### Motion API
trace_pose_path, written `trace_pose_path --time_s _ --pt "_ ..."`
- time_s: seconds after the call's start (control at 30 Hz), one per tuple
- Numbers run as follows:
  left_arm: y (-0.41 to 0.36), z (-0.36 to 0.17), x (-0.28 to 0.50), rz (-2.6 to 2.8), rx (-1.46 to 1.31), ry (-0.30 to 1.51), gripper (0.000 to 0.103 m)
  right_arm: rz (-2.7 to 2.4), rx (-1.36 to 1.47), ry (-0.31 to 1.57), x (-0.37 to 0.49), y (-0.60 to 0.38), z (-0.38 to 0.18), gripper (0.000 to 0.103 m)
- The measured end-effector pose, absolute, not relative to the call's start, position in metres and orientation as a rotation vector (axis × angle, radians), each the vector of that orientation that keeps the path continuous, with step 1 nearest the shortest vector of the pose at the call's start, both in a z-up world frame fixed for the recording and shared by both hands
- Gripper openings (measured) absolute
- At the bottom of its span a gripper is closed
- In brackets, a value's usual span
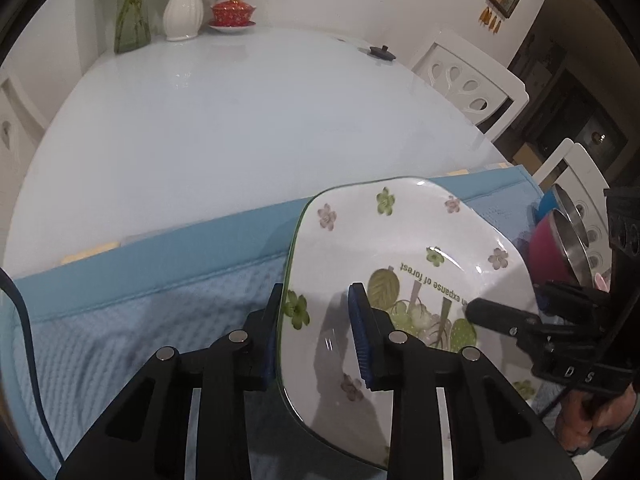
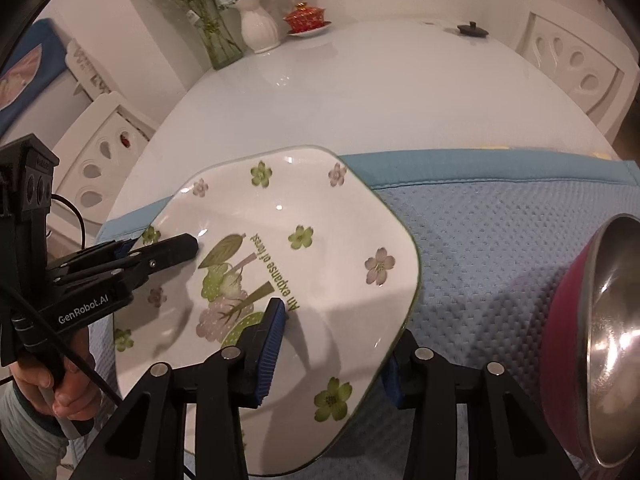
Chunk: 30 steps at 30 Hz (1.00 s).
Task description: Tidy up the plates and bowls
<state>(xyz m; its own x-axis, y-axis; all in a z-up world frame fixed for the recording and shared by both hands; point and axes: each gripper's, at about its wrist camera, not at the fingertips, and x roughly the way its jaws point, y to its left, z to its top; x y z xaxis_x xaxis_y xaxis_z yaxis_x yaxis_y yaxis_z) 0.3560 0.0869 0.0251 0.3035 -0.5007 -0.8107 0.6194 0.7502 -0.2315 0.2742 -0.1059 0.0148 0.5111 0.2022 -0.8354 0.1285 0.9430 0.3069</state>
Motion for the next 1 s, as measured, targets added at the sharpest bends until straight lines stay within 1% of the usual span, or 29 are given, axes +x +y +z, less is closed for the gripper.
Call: trace_pose_path --time_s 0.13,0.23,0.5,0.7,0.87,1.0 --pt "0.095 0.039 0.347 -0.738 0.141 0.989 0.027 0.078 0.303 1.006 0.263 -0.102 0.031 0.039" --pt "0.101 0.061 0.340 -0.736 0.132 0.954 0.027 0.096 0.328 0.988 0.256 -0.104 0.046 0.038" --pt "0.119 0.121 0.313 -0.725 0.103 0.844 0.027 0.112 0.303 0.902 0.231 -0.087 0.109 0.038" --pt "0.149 0.163 0.267 -0.686 0.104 0.790 0.027 0.132 0.284 0.855 0.186 -0.064 0.154 0.038" --pt "0.181 0.174 0.218 -0.635 0.087 0.809 0.027 0.189 0.304 0.887 0.140 -0.038 0.167 0.038" --pt "0.207 0.168 0.173 -0.601 0.078 0.850 0.027 0.231 0.286 0.924 0.102 -0.016 0.164 0.038"
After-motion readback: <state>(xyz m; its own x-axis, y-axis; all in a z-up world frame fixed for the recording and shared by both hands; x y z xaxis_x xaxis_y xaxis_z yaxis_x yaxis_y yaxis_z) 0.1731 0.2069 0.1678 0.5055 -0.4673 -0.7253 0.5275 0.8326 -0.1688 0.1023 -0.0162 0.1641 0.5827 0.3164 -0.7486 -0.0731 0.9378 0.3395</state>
